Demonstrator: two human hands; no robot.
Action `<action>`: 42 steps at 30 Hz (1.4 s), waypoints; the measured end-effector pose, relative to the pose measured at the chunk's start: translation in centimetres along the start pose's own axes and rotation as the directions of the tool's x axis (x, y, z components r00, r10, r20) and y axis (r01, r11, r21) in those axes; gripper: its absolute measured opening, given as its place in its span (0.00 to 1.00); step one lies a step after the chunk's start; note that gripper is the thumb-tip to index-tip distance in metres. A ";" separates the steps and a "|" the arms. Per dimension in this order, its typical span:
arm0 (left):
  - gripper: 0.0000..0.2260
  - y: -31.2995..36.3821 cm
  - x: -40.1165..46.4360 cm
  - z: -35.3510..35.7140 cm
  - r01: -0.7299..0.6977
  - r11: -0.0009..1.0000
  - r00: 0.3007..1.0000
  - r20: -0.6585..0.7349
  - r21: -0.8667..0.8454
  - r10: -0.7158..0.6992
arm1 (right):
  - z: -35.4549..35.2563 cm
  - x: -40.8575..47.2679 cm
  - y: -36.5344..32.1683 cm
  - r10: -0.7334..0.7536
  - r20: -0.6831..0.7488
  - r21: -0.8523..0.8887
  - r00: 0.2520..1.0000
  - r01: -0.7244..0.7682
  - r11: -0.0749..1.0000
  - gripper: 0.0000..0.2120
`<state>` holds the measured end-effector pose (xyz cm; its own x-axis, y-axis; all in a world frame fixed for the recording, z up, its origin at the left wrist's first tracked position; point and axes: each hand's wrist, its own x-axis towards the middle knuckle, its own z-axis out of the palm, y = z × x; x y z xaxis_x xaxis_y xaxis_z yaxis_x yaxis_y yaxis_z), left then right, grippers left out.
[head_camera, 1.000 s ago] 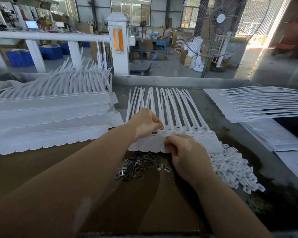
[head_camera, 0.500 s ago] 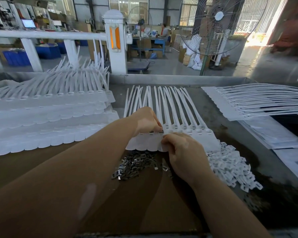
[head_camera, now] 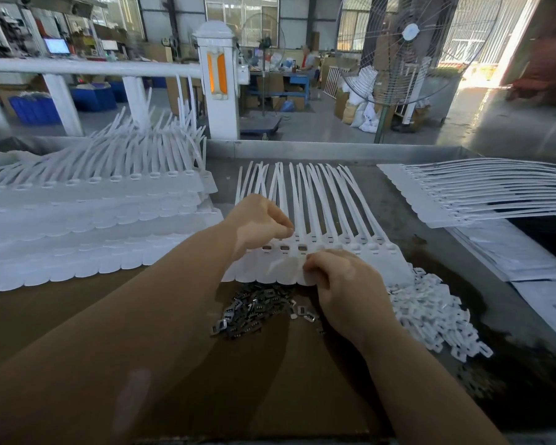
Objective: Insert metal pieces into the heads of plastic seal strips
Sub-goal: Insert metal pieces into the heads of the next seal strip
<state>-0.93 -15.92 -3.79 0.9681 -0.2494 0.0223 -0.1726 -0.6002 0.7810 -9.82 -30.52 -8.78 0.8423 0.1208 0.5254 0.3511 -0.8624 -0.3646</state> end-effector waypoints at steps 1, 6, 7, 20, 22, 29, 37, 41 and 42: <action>0.03 -0.2 -0.3 -0.1 -0.014 1.000 1.000 -0.011 -0.002 0.014 | 0.0 0.0 0.1 0.001 -0.001 0.005 1.000 -0.001 1.000 0.06; 0.03 -1.2 -2.6 -0.5 -0.180 0.983 0.984 -0.008 0.028 0.180 | 0.2 0.0 0.2 -0.009 -0.030 0.001 1.000 0.009 1.000 0.06; 0.04 -1.3 -3.2 -0.4 -0.217 0.975 0.976 0.038 0.039 0.216 | 0.2 0.0 0.2 -0.007 -0.031 -0.003 1.000 0.007 1.000 0.07; 0.04 -2.8 -5.7 0.6 -0.382 0.905 0.897 0.312 0.187 0.314 | 0.4 -0.1 0.5 0.026 -0.008 -0.023 1.000 -0.026 0.999 0.07; 0.06 -3.0 -5.7 0.6 -0.390 0.899 0.886 0.346 0.198 0.308 | 0.4 -0.1 0.5 0.025 -0.012 -0.024 1.000 -0.025 0.999 0.07; 0.04 -2.8 -5.7 0.6 -0.399 0.894 0.873 0.381 0.202 0.304 | 0.5 0.0 0.5 0.027 -0.011 -0.021 1.000 -0.027 0.999 0.07; 0.08 -2.8 -5.7 0.5 -0.388 0.914 0.874 0.362 0.117 0.325 | 0.4 -0.1 0.4 0.022 -0.020 -0.024 1.000 -0.022 0.999 0.07; 0.08 -2.8 -5.8 0.4 -0.346 0.937 0.892 0.326 0.049 0.313 | 0.3 -0.1 0.4 0.011 -0.026 -0.029 1.000 -0.012 0.999 0.07; 0.07 -2.8 -5.8 0.4 -0.335 0.942 0.898 0.311 0.026 0.311 | 0.4 -0.1 0.4 0.011 -0.025 -0.030 1.000 -0.011 0.999 0.07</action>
<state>-6.07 -13.07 -6.38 0.7593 -0.6472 0.0683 -0.4913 -0.5013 0.7123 -9.57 -30.72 -9.25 0.8356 0.0996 0.5402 0.3292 -0.8781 -0.3473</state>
